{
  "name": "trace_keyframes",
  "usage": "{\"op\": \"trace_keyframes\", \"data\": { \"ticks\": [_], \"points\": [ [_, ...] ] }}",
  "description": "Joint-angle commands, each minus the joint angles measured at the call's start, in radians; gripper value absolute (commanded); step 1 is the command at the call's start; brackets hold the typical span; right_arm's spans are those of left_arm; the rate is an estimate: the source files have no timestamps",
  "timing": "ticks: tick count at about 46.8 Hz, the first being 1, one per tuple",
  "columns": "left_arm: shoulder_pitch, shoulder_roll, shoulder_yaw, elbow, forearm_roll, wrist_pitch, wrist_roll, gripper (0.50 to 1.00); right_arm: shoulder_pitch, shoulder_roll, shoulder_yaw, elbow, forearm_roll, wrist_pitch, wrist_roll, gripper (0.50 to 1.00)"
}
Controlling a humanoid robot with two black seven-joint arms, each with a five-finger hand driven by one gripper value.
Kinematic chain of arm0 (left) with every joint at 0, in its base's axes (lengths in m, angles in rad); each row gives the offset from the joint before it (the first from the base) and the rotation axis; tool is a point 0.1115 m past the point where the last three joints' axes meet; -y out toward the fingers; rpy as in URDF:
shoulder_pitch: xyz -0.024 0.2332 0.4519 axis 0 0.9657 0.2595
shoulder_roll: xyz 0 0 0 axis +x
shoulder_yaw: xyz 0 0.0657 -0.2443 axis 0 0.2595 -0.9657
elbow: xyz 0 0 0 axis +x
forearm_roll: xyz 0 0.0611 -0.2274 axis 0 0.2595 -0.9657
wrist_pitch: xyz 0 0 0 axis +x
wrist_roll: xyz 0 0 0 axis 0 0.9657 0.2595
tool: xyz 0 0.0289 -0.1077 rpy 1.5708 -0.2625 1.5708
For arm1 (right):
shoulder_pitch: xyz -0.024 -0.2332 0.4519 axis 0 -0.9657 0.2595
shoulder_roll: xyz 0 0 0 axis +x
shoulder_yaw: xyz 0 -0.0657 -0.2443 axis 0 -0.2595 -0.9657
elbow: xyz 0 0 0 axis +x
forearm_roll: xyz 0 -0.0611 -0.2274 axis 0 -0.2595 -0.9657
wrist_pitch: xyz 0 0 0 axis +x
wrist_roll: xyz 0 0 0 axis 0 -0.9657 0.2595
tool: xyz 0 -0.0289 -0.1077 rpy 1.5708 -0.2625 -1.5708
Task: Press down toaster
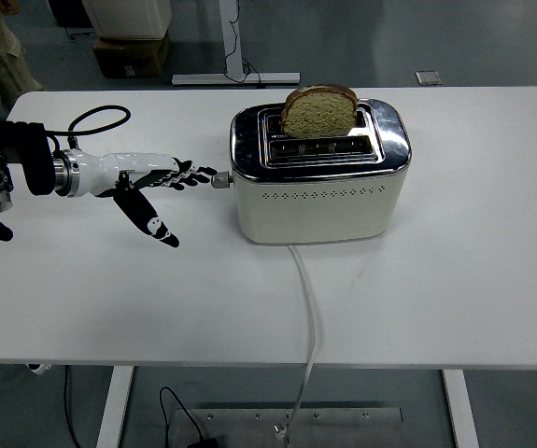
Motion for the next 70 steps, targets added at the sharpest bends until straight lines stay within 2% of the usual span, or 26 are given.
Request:
{"op": "trace_keyframes", "data": {
  "ticks": [1, 32, 46, 70],
  "points": [
    [0.002, -0.009, 0.000, 0.008, 0.000, 0.001, 0.000, 1.000, 0.000, 0.000, 0.000, 0.000, 0.000, 0.000, 0.000, 0.998],
    [0.021, -0.035, 0.000, 0.035, 0.000, 0.001, 0.000, 1.000, 0.000, 0.000, 0.000, 0.000, 0.000, 0.000, 0.000, 0.998],
    [0.030, -0.067, 0.000, 0.055, 0.000, 0.001, 0.000, 1.000, 0.000, 0.000, 0.001, 0.000, 0.000, 0.000, 0.000, 0.998],
    [0.051, -0.075, 0.000, 0.066, 0.000, 0.003, -0.001, 1.000, -0.002, 0.000, 0.001, 0.000, 0.000, 0.000, 0.000, 0.998]
  ]
}}
